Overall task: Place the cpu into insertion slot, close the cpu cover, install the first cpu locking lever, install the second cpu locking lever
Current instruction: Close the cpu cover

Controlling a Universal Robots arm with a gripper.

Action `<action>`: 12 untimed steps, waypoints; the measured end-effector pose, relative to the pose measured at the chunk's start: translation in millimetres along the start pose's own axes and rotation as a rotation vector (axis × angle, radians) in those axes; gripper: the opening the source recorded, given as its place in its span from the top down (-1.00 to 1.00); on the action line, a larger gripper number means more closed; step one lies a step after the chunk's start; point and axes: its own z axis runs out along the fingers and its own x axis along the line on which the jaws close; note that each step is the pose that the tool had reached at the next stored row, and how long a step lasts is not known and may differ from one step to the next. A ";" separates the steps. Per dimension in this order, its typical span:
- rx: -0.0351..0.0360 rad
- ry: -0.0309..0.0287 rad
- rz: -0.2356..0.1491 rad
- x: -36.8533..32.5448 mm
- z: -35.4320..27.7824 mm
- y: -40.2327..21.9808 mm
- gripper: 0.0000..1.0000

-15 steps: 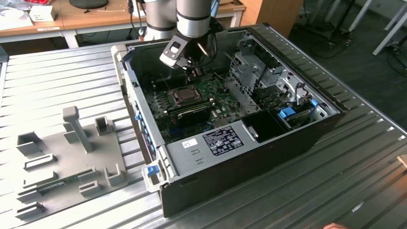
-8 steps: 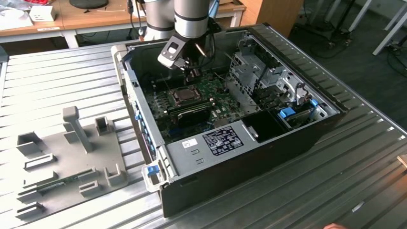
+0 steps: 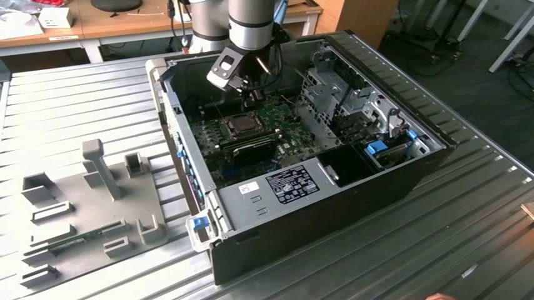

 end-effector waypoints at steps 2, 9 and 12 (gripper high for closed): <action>0.0010 0.0012 -0.017 0.0 0.1 0.0 0.79; 0.0068 0.0066 -0.106 0.0 0.3 0.0 0.79; 0.0100 0.0099 -0.158 0.0 0.6 0.0 0.79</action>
